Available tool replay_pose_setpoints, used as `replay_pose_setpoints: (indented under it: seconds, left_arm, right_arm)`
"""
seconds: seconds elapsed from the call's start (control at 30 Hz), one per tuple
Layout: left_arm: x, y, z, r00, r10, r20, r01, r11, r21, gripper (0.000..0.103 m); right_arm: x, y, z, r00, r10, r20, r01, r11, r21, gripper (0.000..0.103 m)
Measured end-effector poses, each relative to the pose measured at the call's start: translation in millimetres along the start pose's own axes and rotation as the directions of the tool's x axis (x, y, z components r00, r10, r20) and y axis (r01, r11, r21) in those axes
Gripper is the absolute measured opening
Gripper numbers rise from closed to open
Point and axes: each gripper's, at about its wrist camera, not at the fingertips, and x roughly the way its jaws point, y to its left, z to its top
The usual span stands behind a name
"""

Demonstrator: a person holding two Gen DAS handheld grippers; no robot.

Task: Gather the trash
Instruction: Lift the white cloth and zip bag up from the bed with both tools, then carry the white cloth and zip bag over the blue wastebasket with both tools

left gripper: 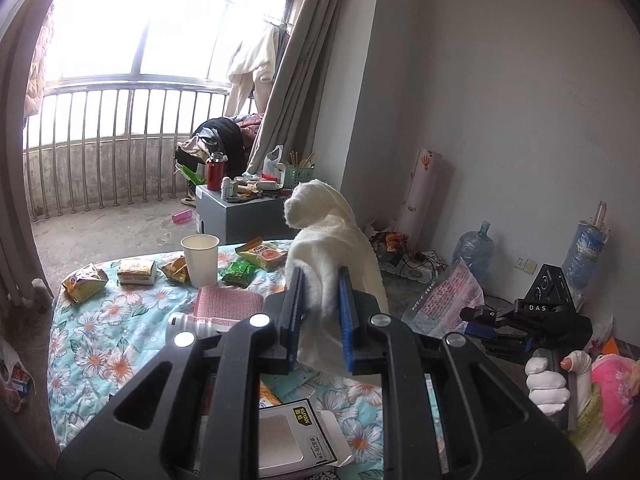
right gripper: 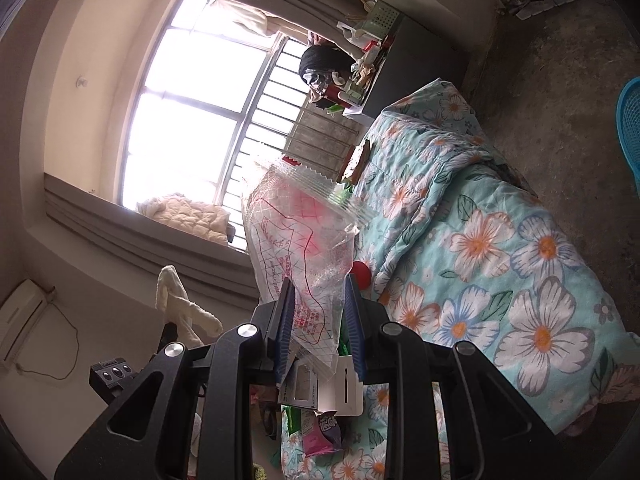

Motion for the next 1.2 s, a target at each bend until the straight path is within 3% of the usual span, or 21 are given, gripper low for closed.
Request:
replay_pose_setpoints:
  seconds: [0.5, 0.7, 0.87, 0.97, 1.03, 1.1, 1.2]
  left_arm:
    - [65.3, -60.5, -3.0, 0.988, -0.133, -0.078, 0.138, 0.989, 0.052, 0.015]
    - [110.4, -95.6, -7.8, 0.972, -0.188, -0.139, 0.2, 0.977, 0.079, 0.015]
    - [155.9, -135.2, -12.9, 0.949, -0.245, -0.197, 0.267, 0.959, 0.094, 0.015]
    - [187.2, -163.7, -18.8, 0.928, -0.282, -0.243, 0.315, 0.943, 0.106, 0.015]
    - [212.0, -186.3, -25.4, 0.909, -0.301, -0.29, 0.345, 0.931, 0.115, 0.015]
    - [239.5, -208.0, -32.4, 0.878, -0.327, -0.348, 0.385, 0.917, 0.109, 0.015]
    - [284.8, -241.4, -48.5, 0.822, -0.344, -0.453, 0.423, 0.902, 0.082, 0.015]
  right_arm:
    - [-58.7, -42.6, 12.6, 0.992, -0.013, 0.124, 0.004, 0.997, 0.076, 0.025]
    - [-83.3, -74.0, 21.1, 0.983, -0.036, 0.182, 0.012, 0.991, 0.131, 0.025]
    - [-110.0, -100.9, 29.7, 0.965, -0.091, 0.245, 0.047, 0.983, 0.18, 0.025]
    - [-132.9, -117.6, 36.6, 0.942, -0.155, 0.296, 0.096, 0.974, 0.206, 0.025]
    - [-150.9, -128.4, 41.1, 0.913, -0.231, 0.336, 0.162, 0.962, 0.22, 0.025]
    - [-169.8, -140.6, 45.7, 0.872, -0.321, 0.37, 0.243, 0.939, 0.242, 0.025]
    - [-191.1, -161.2, 52.1, 0.788, -0.474, 0.392, 0.385, 0.878, 0.286, 0.025]
